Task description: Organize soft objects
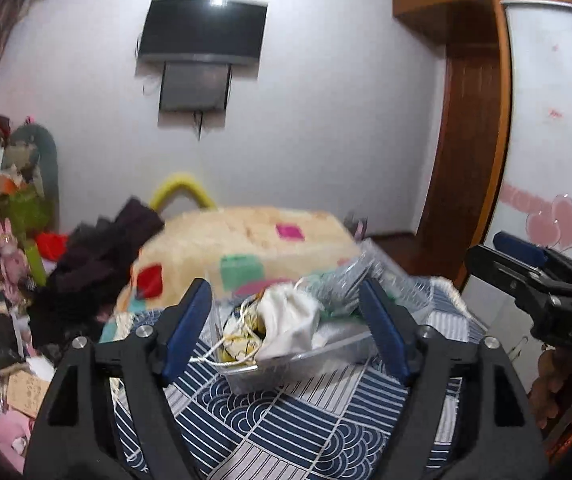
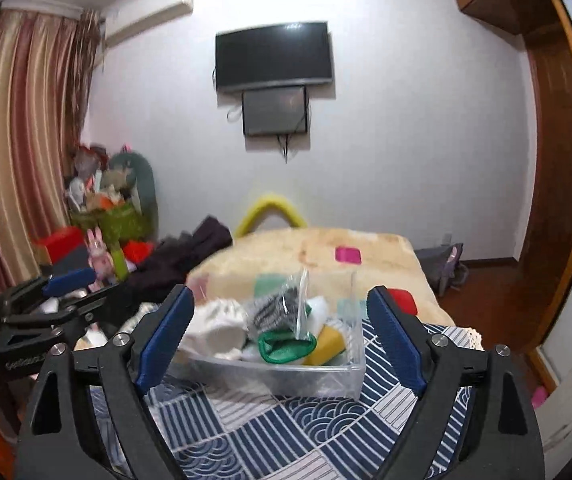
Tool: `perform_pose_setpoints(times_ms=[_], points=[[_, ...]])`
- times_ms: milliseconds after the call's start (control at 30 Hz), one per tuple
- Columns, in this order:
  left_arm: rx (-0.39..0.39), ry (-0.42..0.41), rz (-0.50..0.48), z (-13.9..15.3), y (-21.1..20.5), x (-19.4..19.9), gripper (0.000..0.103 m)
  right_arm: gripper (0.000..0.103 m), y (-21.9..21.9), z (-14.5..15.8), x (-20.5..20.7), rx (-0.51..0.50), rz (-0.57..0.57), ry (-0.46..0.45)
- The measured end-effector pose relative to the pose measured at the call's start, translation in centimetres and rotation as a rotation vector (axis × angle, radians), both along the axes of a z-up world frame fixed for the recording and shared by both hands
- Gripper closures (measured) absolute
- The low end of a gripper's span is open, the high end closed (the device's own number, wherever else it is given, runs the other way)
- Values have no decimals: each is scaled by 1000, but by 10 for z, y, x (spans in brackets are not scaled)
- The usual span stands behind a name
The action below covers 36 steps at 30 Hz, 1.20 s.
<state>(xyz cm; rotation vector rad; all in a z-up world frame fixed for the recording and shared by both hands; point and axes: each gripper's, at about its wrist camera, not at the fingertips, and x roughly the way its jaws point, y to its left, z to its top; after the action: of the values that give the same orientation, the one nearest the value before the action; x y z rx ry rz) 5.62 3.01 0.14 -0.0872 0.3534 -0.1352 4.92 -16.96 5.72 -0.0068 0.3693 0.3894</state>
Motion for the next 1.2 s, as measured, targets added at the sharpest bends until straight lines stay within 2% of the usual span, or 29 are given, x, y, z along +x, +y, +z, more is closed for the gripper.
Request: perform_pose_setpoints(times_ms=[133,300,567,1200], points=[[0,-85,11,16,1,-26,7,0,-11,9,-16,54,-12,-54],[5,-125,28,23,0,-40,1,0,-5,8,-34,34,0,-109],[36,-162,51,22,-6,-53,0,0,4,4,-38,25,3,-131],[59,-164,29,20,-14,-57,0,0,0,2,-44,40,-6,-124]])
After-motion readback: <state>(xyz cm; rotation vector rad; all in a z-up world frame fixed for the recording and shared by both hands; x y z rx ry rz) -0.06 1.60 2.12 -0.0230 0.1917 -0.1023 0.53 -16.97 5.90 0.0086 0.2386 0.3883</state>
